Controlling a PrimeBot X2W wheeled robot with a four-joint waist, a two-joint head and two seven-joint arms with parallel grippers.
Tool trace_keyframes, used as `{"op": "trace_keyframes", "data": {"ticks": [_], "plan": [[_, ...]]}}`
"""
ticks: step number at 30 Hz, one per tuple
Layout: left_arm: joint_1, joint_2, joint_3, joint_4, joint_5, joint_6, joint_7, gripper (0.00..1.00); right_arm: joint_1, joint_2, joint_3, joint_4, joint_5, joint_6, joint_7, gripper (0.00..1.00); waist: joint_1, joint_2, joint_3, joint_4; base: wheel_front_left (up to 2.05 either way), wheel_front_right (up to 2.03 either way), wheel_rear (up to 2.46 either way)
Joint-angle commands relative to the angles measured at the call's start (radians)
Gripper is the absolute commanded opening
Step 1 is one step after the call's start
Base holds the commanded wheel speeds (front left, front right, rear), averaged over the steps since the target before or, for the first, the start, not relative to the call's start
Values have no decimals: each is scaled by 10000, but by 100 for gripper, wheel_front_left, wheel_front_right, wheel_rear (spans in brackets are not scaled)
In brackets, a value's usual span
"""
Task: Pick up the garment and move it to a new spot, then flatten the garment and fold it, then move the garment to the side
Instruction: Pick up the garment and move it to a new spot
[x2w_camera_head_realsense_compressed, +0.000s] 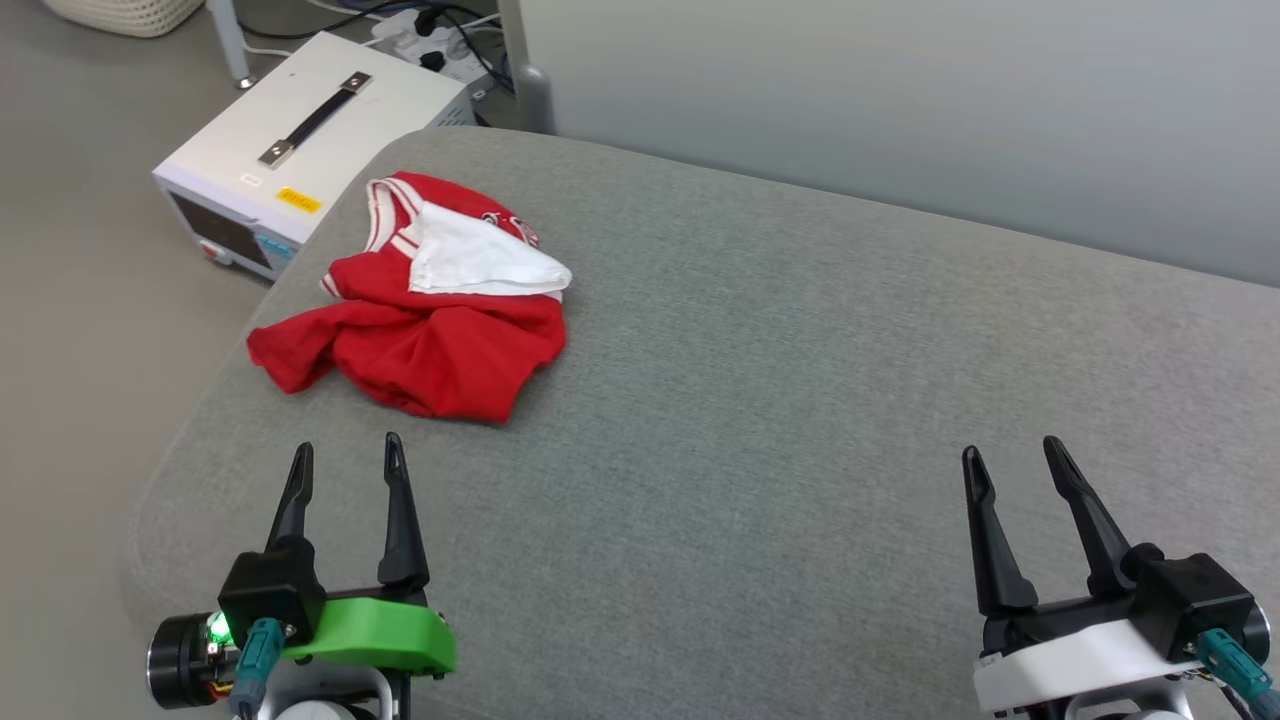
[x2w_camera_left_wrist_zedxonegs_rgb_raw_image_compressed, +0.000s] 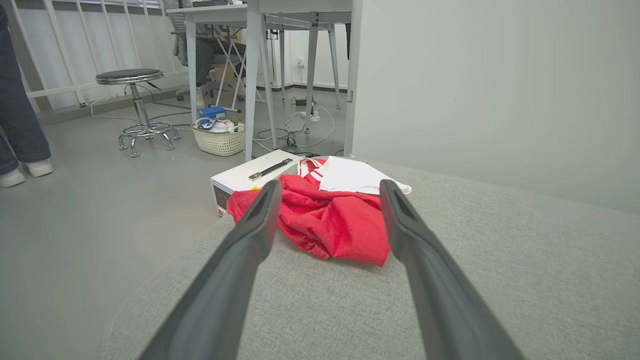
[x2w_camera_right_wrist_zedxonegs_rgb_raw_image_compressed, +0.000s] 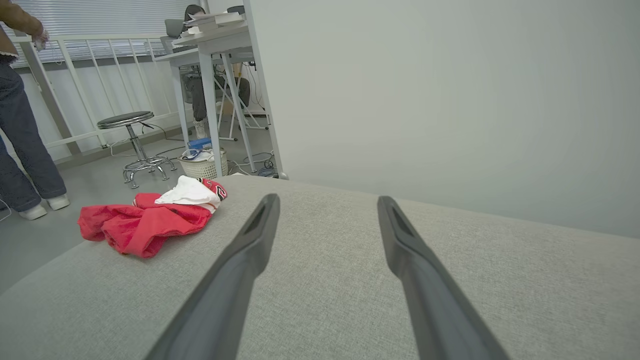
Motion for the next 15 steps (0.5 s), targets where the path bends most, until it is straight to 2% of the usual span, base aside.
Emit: {"op": "trace_keyframes", "data": {"ticks": [1,8,15], "plan": [[-147,-38,47,28,-85,103,-111,100,-23,-18,51,-58,-17,-5,-117,100,0,0,134,783,0,0,0],[-122,-39,172,144,-372,169,-180,100,-21,-18,227,-55,-77,-6,-185,100,0,0,187,1596,0,0,0],[-100,-39,255,258,-524,152,-180,100,-58,-18,227,-33,-155,-6,-185,100,0,0,272,1915,0,0,0]]}}
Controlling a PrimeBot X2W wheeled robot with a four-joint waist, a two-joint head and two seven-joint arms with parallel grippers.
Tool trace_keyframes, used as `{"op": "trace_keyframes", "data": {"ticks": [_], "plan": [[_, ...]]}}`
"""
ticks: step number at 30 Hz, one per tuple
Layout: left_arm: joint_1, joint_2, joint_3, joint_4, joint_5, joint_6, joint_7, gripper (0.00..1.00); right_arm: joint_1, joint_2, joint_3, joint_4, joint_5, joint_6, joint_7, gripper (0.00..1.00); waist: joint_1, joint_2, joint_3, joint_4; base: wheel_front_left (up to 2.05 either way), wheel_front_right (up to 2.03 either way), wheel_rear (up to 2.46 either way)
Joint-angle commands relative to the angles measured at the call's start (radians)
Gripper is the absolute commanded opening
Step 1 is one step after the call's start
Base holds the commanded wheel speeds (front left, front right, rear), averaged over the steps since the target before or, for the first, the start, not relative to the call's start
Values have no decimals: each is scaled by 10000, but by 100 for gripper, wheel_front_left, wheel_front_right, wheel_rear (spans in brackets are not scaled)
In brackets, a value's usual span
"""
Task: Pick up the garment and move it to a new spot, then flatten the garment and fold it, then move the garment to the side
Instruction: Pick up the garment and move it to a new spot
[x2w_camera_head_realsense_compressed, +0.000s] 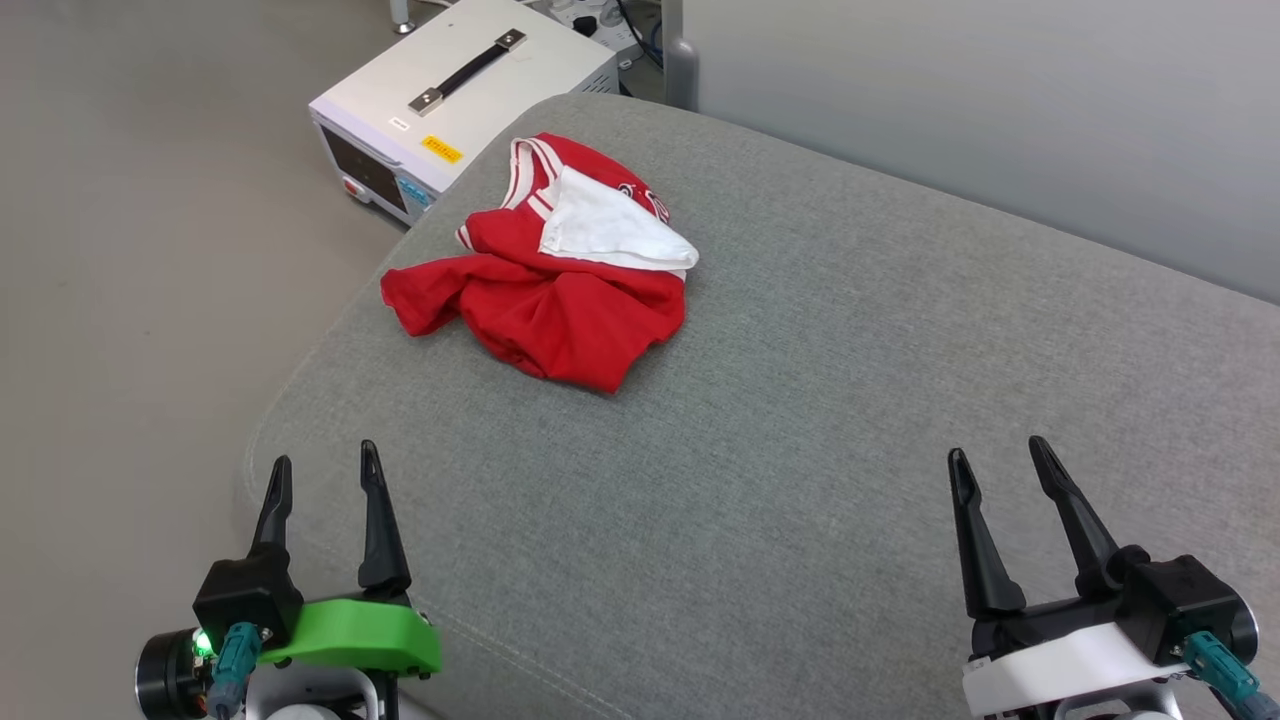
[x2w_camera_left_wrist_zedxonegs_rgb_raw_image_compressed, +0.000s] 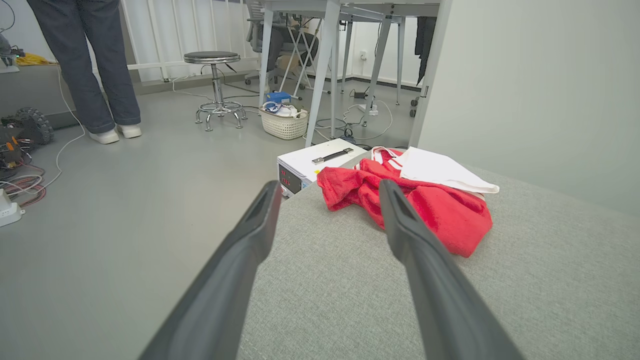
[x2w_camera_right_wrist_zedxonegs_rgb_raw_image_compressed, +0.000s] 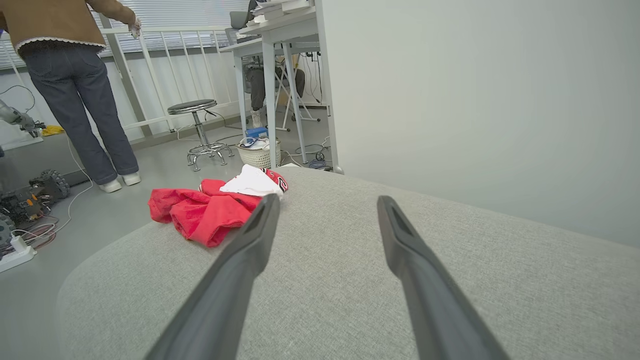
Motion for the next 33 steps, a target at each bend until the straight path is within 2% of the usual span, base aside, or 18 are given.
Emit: {"op": "trace_keyframes", "data": {"ticks": [1,6,9,13,17,22,26,30,33], "plan": [[-97,-41,7,25,-34,35,-59,100,-61,-26,-10,-26,-67,-6,-91,100,0,0,80,137,0,0,0],[-165,-41,108,77,-125,-3,-59,100,-123,-26,84,-18,-90,-6,-91,100,0,0,172,64,0,0,0],[-476,-41,216,132,-121,-214,-59,100,-233,-26,137,-23,-147,-6,-91,100,0,0,328,-135,0,0,0],[-1365,-41,673,215,-50,-654,-59,100,-467,-26,220,-71,-326,-6,-91,100,0,0,684,-569,0,0,0],[-2707,16,1593,449,-232,-1288,-59,100,-793,-61,272,-195,-540,-6,-91,100,0,0,1219,-1131,0,0,0],[-4582,537,2637,989,-445,-1900,-59,100,-1236,-230,288,-483,-655,-6,-91,100,0,0,2009,-1946,0,0,0],[-5800,1092,2818,1427,-441,-2122,-59,100,-1528,-286,264,-710,-724,-6,-91,100,0,0,2556,-2418,0,0,0],[-6940,1737,2409,2537,-957,-2249,-51,100,-1833,-278,230,-925,-803,-6,-92,100,0,0,2988,-2794,0,0,0],[-7678,2445,1393,3319,-1463,-2270,453,100,-2018,-264,224,-1073,-833,-6,-92,100,0,0,3256,-2985,0,0,0]]}}
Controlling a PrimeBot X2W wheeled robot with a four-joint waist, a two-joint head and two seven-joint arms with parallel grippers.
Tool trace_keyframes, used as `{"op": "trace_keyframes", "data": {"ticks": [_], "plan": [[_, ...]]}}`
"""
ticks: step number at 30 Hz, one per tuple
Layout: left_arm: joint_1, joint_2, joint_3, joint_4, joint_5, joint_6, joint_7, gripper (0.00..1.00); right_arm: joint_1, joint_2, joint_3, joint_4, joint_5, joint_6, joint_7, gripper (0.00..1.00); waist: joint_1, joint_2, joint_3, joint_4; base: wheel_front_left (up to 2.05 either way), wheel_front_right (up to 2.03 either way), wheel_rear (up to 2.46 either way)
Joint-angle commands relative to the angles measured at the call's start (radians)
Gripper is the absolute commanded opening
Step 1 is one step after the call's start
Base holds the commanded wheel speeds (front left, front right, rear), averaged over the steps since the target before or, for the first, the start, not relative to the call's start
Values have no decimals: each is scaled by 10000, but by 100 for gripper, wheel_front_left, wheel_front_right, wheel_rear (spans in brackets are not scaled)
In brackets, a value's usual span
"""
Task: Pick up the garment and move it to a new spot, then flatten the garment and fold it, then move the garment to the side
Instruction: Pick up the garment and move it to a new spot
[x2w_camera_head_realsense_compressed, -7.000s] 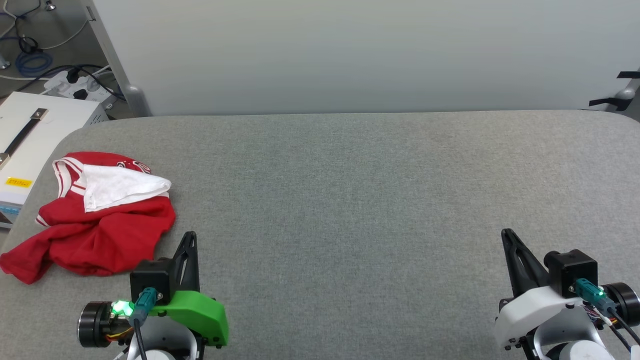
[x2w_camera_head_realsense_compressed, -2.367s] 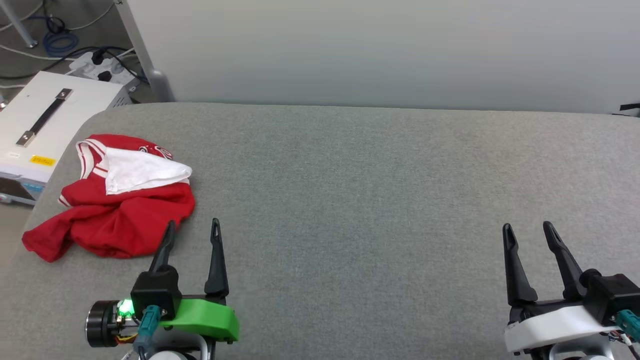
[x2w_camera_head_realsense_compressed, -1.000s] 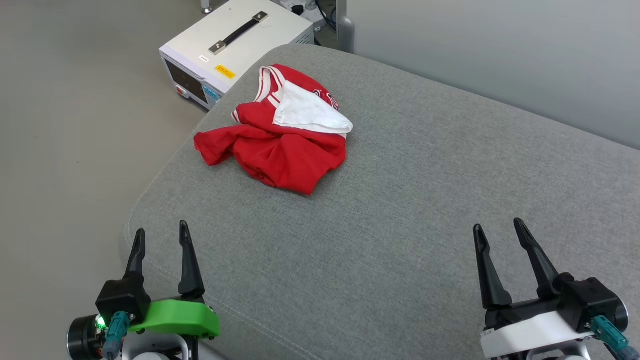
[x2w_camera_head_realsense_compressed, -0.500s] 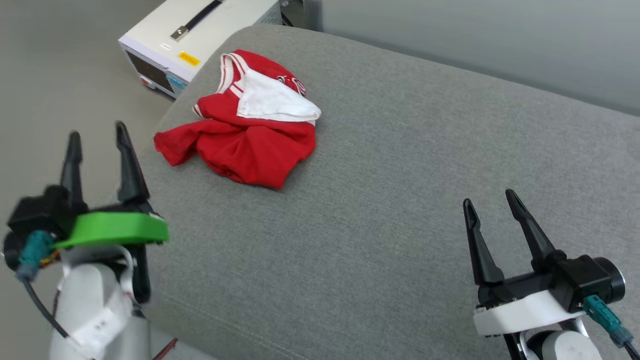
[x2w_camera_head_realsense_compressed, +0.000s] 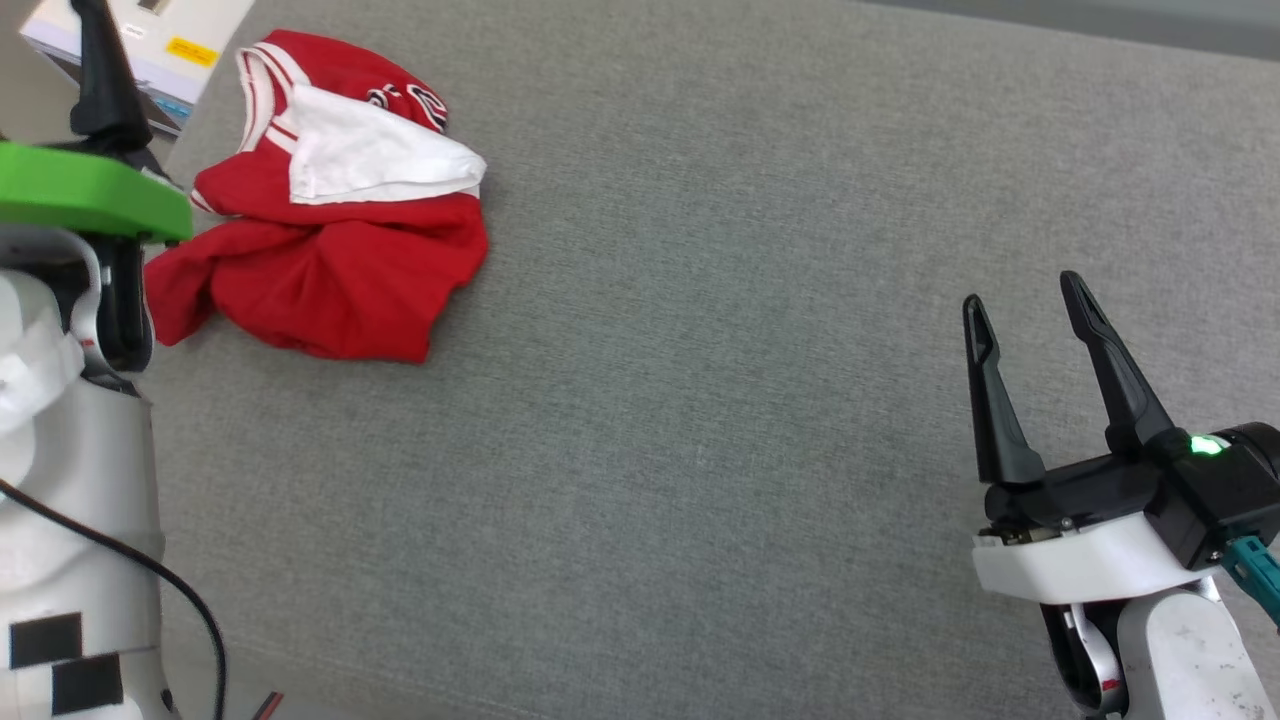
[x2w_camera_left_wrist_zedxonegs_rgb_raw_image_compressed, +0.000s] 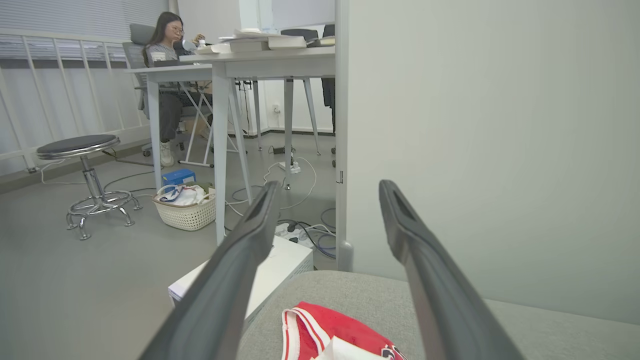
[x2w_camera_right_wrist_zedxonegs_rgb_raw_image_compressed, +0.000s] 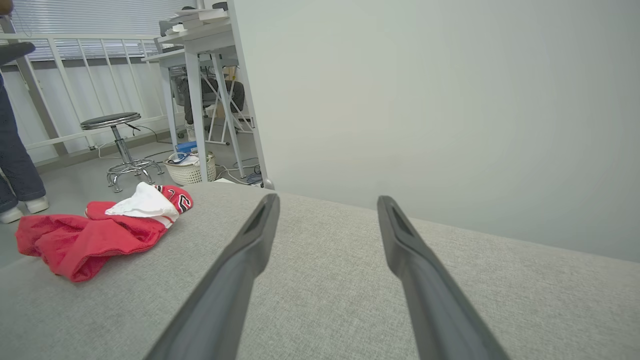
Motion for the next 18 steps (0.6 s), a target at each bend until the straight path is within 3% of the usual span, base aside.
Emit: {"op": "trace_keyframes", "data": {"ticks": [1,12,18], "plan": [[-466,309,-502,254,-486,-34,363,100,-232,-22,9,-132,-129,-6,-61,100,-2,0,806,-734,0,0,0],[-1897,2443,-4640,1648,-3706,-39,6197,100,-753,-119,9,-363,-237,-6,-61,100,-2,0,1623,-1158,0,0,0],[-2113,3043,-6109,1813,-4696,-39,8224,100,-911,-136,8,-401,-244,-6,-61,100,-2,0,1914,-1358,0,0,0]]}}
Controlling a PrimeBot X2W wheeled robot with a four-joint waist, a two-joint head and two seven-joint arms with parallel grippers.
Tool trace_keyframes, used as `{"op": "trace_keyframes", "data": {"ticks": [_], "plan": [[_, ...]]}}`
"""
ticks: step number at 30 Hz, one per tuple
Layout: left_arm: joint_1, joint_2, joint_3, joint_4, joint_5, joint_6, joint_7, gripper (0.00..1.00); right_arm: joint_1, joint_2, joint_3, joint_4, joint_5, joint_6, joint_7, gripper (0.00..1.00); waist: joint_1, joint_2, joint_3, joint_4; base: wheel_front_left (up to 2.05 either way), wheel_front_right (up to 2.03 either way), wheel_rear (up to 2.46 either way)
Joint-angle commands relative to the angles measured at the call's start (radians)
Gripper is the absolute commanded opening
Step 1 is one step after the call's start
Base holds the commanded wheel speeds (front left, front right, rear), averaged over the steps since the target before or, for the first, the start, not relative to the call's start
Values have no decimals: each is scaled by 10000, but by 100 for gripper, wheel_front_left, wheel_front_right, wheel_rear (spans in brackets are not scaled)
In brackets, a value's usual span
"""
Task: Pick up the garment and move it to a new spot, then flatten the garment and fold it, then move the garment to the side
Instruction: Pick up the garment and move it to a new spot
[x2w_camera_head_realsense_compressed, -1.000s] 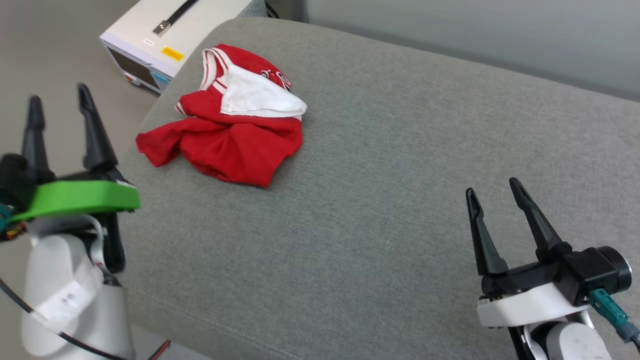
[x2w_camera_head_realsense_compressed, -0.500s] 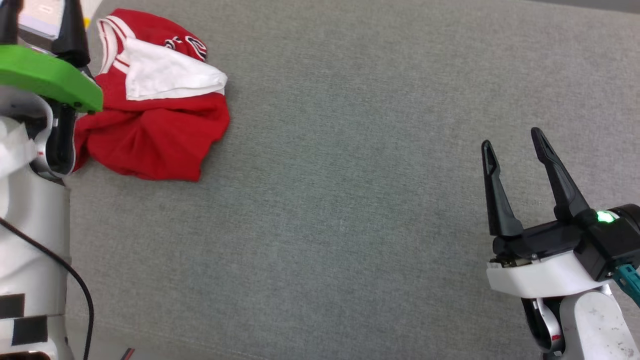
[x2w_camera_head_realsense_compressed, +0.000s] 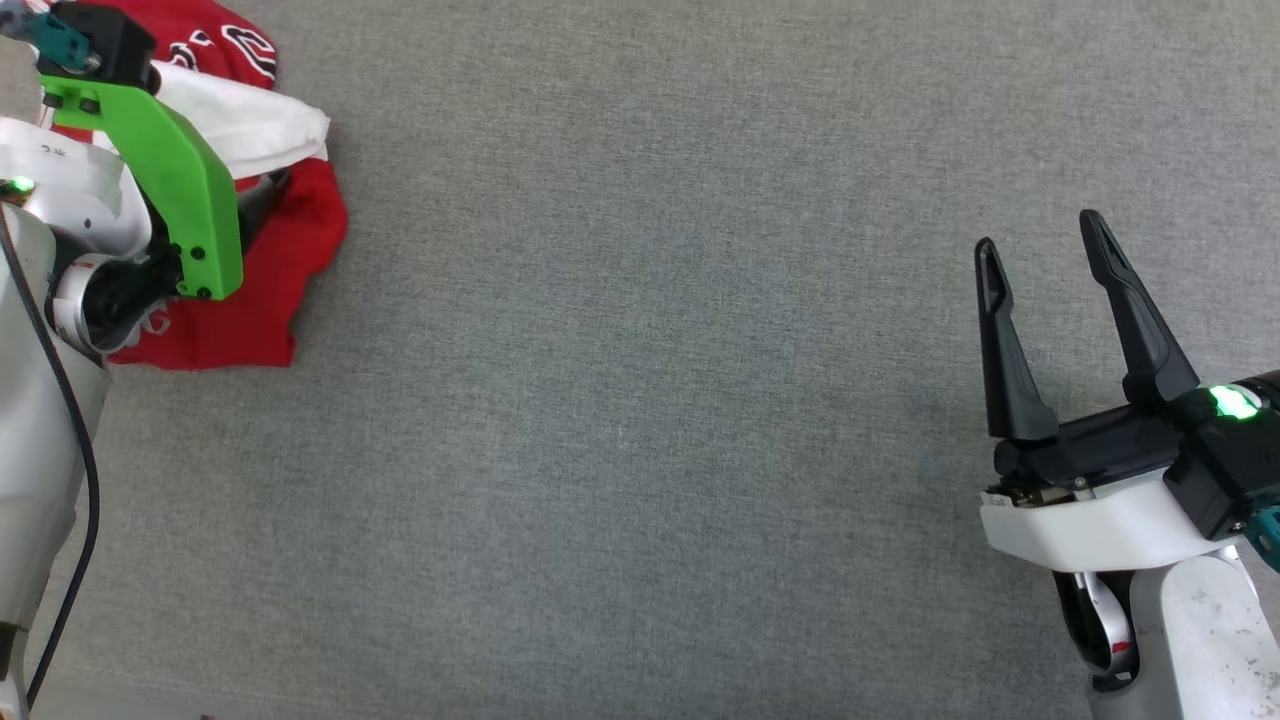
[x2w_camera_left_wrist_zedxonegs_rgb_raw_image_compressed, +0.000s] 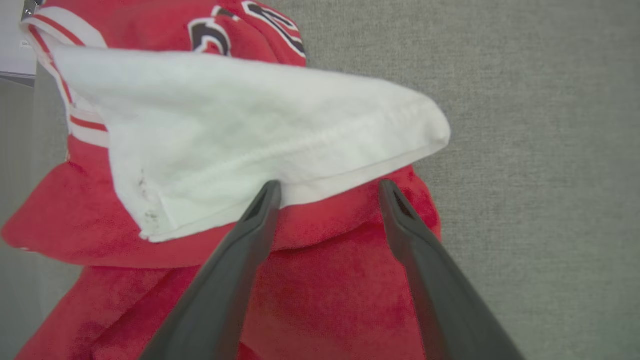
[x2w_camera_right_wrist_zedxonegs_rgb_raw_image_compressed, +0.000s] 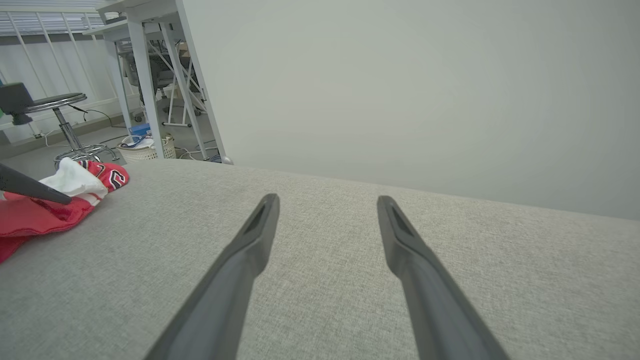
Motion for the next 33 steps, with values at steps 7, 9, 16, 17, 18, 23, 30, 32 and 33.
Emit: {"op": "trace_keyframes", "data": {"ticks": [7,9,16,17,18,23,30,32,33], "plan": [[-98,233,-1654,587,-444,-30,1224,100,-336,-79,58,-50,-78,-6,-59,100,0,0,409,-330,0,0,0],[-64,207,-2090,711,-538,-30,1355,100,-372,-68,87,-42,-72,-6,-59,100,0,0,444,-373,0,0,0],[-288,483,-3173,952,-1042,-30,584,0,-292,37,8,86,21,-6,-59,100,0,0,87,-362,0,0,0],[-351,541,-3205,931,-1043,-30,372,0,-256,51,-3,98,40,-6,-59,100,0,0,-8,-339,0,0,0],[-424,609,-3265,872,-1026,-30,98,0,-211,69,-15,116,63,-6,-59,100,0,0,-153,-306,0,0,0],[-768,953,-3487,315,-956,-30,-1035,0,3,155,-90,187,184,-6,-59,100,0,0,-834,-168,0,0,0],[-1264,1411,-3999,-1054,-535,-30,-2098,0,352,260,-197,275,355,-6,-59,100,0,0,-1630,-154,0,0,0],[-1401,1437,-4150,-1461,-426,-30,-2240,0,445,275,-240,280,398,-6,-59,100,0,0,-1799,-233,0,0,0],[-1466,1432,-4226,-1686,-376,-30,-2293,0,493,281,-257,282,423,-6,-59,100,0,0,-1880,-301,0,0,0]]}}
